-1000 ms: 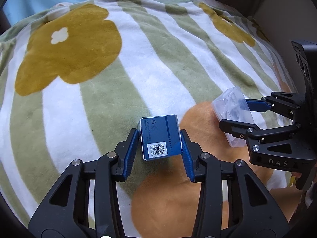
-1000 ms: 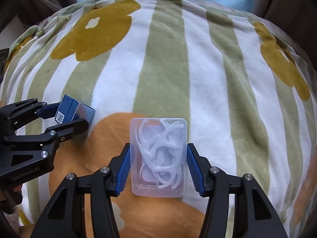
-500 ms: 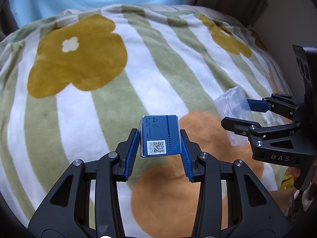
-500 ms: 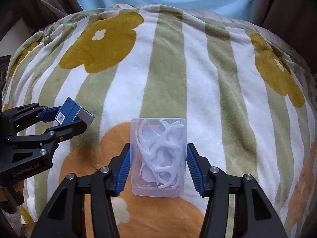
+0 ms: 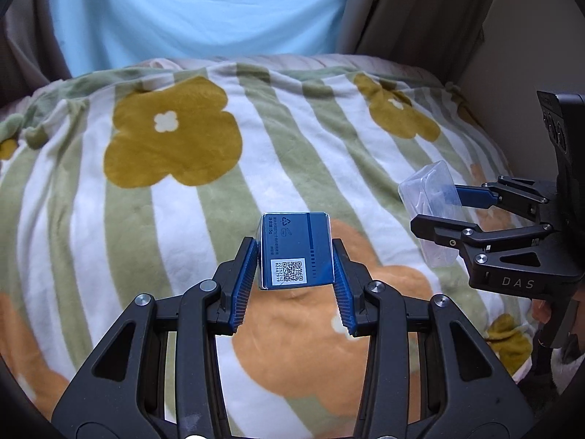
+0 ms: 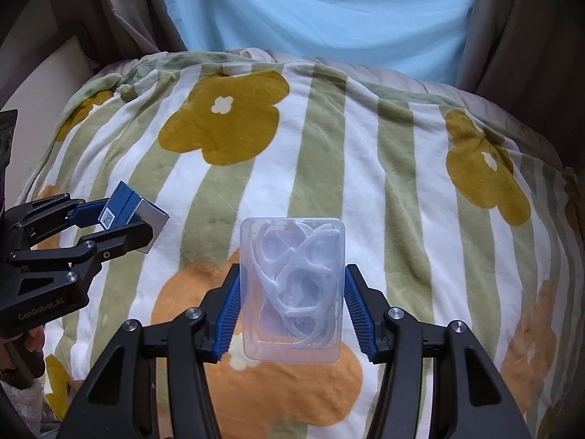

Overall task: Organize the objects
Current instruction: 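Lift and carry the blue box and floss-pick case over the cardboard box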

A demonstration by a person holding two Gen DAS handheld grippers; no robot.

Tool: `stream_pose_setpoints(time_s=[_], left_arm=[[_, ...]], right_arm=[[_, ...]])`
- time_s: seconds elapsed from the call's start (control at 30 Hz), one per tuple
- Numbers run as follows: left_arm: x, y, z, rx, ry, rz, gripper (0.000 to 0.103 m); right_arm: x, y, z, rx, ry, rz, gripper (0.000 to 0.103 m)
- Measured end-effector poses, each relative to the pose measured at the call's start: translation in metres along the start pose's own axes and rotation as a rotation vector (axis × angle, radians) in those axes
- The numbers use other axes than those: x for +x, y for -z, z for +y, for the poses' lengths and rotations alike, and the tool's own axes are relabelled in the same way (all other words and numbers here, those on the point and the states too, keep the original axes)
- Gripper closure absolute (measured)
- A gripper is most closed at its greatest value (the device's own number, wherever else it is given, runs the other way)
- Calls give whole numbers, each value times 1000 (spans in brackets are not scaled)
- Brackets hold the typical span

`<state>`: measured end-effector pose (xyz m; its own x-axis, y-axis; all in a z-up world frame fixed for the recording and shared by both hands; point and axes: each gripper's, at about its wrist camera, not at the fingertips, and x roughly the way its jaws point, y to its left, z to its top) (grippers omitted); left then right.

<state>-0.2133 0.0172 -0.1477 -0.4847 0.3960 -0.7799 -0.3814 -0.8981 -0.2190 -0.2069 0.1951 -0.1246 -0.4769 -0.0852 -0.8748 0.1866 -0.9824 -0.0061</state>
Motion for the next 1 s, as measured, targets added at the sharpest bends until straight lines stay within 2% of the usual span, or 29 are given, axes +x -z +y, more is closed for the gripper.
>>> stream_pose_setpoints(time_s=[0.27,0.53,0.73,1.0], left_arm=[[-84,50,-27,-55,-19,-43,66],[-133,122,-55,-119,-42,-38,66],[-140,179,-73,-171,-65,13,66],[-114,249,-86,-219,-73,128,66]], right_arm=[[-68,36,17,-56,-35,-26,53],[-108,96,30,-78,-79,2,53],[-117,145,36,-52,-111,60,53],[-110,206,45,-47,-119,129,53]])
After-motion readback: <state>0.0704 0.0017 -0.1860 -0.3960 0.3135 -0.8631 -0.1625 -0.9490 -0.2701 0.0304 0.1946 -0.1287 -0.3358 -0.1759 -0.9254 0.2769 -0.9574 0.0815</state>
